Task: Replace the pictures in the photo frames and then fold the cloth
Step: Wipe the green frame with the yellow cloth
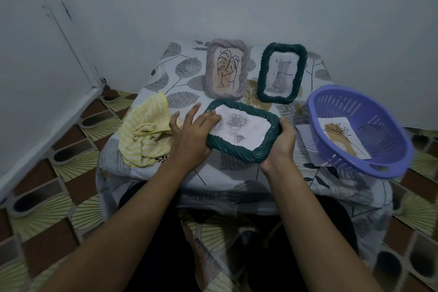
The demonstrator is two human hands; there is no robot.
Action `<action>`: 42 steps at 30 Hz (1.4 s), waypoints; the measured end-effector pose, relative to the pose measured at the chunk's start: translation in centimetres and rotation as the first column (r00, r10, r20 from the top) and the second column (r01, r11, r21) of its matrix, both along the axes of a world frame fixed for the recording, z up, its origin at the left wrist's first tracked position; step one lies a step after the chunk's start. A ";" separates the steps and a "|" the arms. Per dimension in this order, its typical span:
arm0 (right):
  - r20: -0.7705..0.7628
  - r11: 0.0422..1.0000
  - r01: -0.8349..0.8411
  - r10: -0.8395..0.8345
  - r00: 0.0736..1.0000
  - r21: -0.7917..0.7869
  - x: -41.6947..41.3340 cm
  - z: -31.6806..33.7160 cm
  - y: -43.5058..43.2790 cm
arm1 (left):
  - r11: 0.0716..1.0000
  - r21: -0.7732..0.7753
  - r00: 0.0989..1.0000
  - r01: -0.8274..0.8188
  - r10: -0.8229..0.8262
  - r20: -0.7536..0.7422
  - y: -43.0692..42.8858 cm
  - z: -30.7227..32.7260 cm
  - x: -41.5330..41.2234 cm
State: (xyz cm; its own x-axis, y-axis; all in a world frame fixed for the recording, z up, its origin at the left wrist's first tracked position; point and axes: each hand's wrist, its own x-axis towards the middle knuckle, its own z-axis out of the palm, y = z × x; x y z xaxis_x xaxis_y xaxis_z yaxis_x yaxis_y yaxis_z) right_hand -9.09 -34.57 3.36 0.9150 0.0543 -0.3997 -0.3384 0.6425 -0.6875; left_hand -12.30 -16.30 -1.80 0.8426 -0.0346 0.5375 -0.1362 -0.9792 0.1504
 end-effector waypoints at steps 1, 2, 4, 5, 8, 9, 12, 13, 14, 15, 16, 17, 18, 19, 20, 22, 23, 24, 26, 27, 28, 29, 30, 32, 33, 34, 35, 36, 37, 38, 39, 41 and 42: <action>-0.006 1.000 -0.010 0.010 1.000 -0.014 -0.1 0.2 -0.3 | 1.000 -0.024 0.998 0.005 -0.004 0.057 -0.3 0.2 0.1; -0.016 0.999 -0.016 0.015 1.000 -0.029 -0.1 0.2 -0.7 | 0.999 -0.045 0.995 0.023 -0.018 0.101 -0.5 0.4 0.1; -0.036 0.997 -0.027 0.024 0.999 -0.067 0.1 0.3 -1.4 | 0.994 -0.064 0.988 0.085 -0.075 0.137 -0.7 0.7 0.2; -0.046 0.995 -0.031 0.026 0.999 -0.093 0.1 0.2 -1.8 | 0.991 -0.061 0.984 0.123 -0.114 0.136 -0.7 0.7 0.3; -0.080 0.982 -0.034 0.019 0.997 -0.185 0.3 0.2 -3.0 | 0.975 -0.038 0.971 0.221 -0.216 0.101 -0.6 0.6 0.4; -0.086 0.972 -0.041 0.021 0.996 -0.231 0.3 0.3 -3.5 | 0.970 -0.032 0.968 0.240 -0.236 0.089 -0.7 0.6 0.4; -0.075 0.919 -0.052 0.025 0.997 -0.391 0.4 0.2 -4.2 | 0.966 -0.039 0.966 0.256 -0.255 0.027 -1.6 1.0 -0.1; -0.056 0.890 -0.044 0.021 0.998 -0.455 0.5 0.0 -4.2 | 0.966 -0.061 0.968 0.249 -0.250 0.005 -2.0 1.4 -0.5; -0.033 0.857 -0.031 0.016 0.999 -0.514 0.6 -0.2 -4.1 | 0.967 -0.085 0.971 0.239 -0.240 -0.004 -2.3 1.8 -0.8; -0.011 0.827 -0.023 0.020 1.000 -0.562 0.7 -0.4 -4.1 | 0.967 -0.116 0.973 0.228 -0.230 0.000 -2.7 2.2 -1.0; 0.006 0.805 -0.024 0.033 0.999 -0.593 0.7 -0.5 -4.0 | 0.962 -0.169 0.976 0.215 -0.220 -0.010 -3.1 2.7 -1.2; 0.020 0.794 -0.034 0.058 0.998 -0.607 0.6 -0.4 -3.8 | 0.947 -0.257 0.975 0.191 -0.213 -0.059 -3.4 3.2 -1.4; 0.033 0.791 -0.051 0.089 0.995 -0.609 0.5 -0.3 -3.6 | 0.915 -0.373 0.969 0.156 -0.215 -0.124 -3.7 3.7 -1.5; 0.049 0.798 -0.072 0.126 0.991 -0.598 0.4 -0.3 -3.3 | 0.859 -0.499 0.958 0.114 -0.229 -0.175 -4.0 4.0 -1.5; 0.070 0.811 -0.092 0.161 0.984 -0.578 0.3 -0.4 -3.0 | 0.786 -0.614 0.944 0.066 -0.248 -0.215 -4.2 4.1 -1.4; 0.112 0.833 -0.112 0.204 0.972 -0.542 0.3 -0.9 -2.5 | 0.593 -0.805 0.923 -0.017 -0.300 -0.240 -4.4 3.7 -1.3; 0.133 0.839 -0.105 0.206 0.970 -0.534 0.3 -1.2 -2.3 | 0.493 -0.869 0.921 -0.051 -0.313 -0.231 -4.4 3.5 -1.3; 0.153 0.847 -0.097 0.205 0.967 -0.523 0.4 -1.5 -2.2 | 0.410 -0.909 0.924 -0.078 -0.312 -0.220 -4.4 3.1 -1.2; 0.187 0.863 -0.100 0.219 0.958 -0.495 0.5 -1.9 -2.3 | 0.294 -0.949 0.937 -0.116 -0.284 -0.202 -4.3 2.7 -1.2; 0.199 0.868 -0.114 0.236 0.951 -0.483 0.5 -1.9 -2.3 | 0.259 -0.957 0.944 -0.127 -0.265 -0.197 -4.2 2.5 -1.3; 0.206 0.872 -0.132 0.255 0.945 -0.472 0.5 -2.0 -2.4 | 0.236 -0.963 0.949 -0.133 -0.248 -0.192 -4.1 2.4 -1.3; 0.206 0.873 -0.148 0.270 0.941 -0.465 0.4 -1.9 -2.5 | 0.223 -0.965 0.953 -0.135 -0.238 -0.189 -4.0 2.2 -1.4; 0.205 0.875 -0.157 0.276 0.939 -0.459 0.4 -1.9 -2.6 | 0.216 -0.967 0.954 -0.133 -0.237 -0.184 -3.9 2.0 -1.4; 0.199 0.877 -0.157 0.272 0.941 -0.453 0.4 -1.9 -2.7 | 0.240 -0.962 0.953 -0.128 -0.238 -0.186 -3.8 1.6 -1.5; 0.195 0.880 -0.155 0.266 0.944 -0.448 0.4 -1.8 -2.7 | 0.258 -0.957 0.953 -0.130 -0.235 -0.193 -3.7 1.4 -1.6; 0.194 0.885 -0.154 0.261 0.946 -0.440 0.4 -1.7 -2.7 | 0.272 -0.953 0.952 -0.134 -0.233 -0.200 -3.6 1.3 -1.6; 0.196 0.886 -0.155 0.262 0.945 -0.436 0.3 -1.6 -2.7 | 0.282 -0.950 0.951 -0.135 -0.231 -0.204 -3.5 1.2 -1.7; 0.203 0.888 -0.152 0.261 0.944 -0.433 0.3 -1.6 -2.7 | 0.291 -0.947 0.951 -0.134 -0.230 -0.205 -3.4 1.1 -1.7; 0.209 0.889 -0.146 0.257 0.944 -0.434 0.3 -1.5 -2.7 | 0.307 -0.942 0.951 -0.132 -0.228 -0.208 -3.4 1.1 -1.7; 0.217 0.890 -0.137 0.251 0.943 -0.435 0.3 -1.5 -2.7 | 0.331 -0.934 0.950 -0.131 -0.227 -0.213 -3.3 1.0 -1.7; 0.223 0.889 -0.126 0.244 0.944 -0.440 0.3 -1.5 -2.7 | 0.360 -0.924 0.948 -0.131 -0.226 -0.223 -3.3 0.9 -1.7; 0.231 0.888 -0.103 0.226 0.946 -0.449 0.3 -1.7 -2.5 | 0.426 -0.896 0.943 -0.129 -0.228 -0.244 -3.3 0.9 -1.6; 0.230 0.887 -0.092 0.215 0.949 -0.452 0.3 -1.9 -2.4 | 0.458 -0.881 0.942 -0.120 -0.226 -0.246 -3.2 0.8 -1.6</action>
State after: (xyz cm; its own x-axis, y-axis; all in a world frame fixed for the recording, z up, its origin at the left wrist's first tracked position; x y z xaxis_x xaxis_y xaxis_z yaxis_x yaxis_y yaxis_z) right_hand -8.79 -36.99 1.49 0.9840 0.0821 -0.1584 -0.1727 0.2168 -0.9608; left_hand -13.86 -19.53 -0.96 0.9660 0.2553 0.0403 0.0364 -0.2885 0.9568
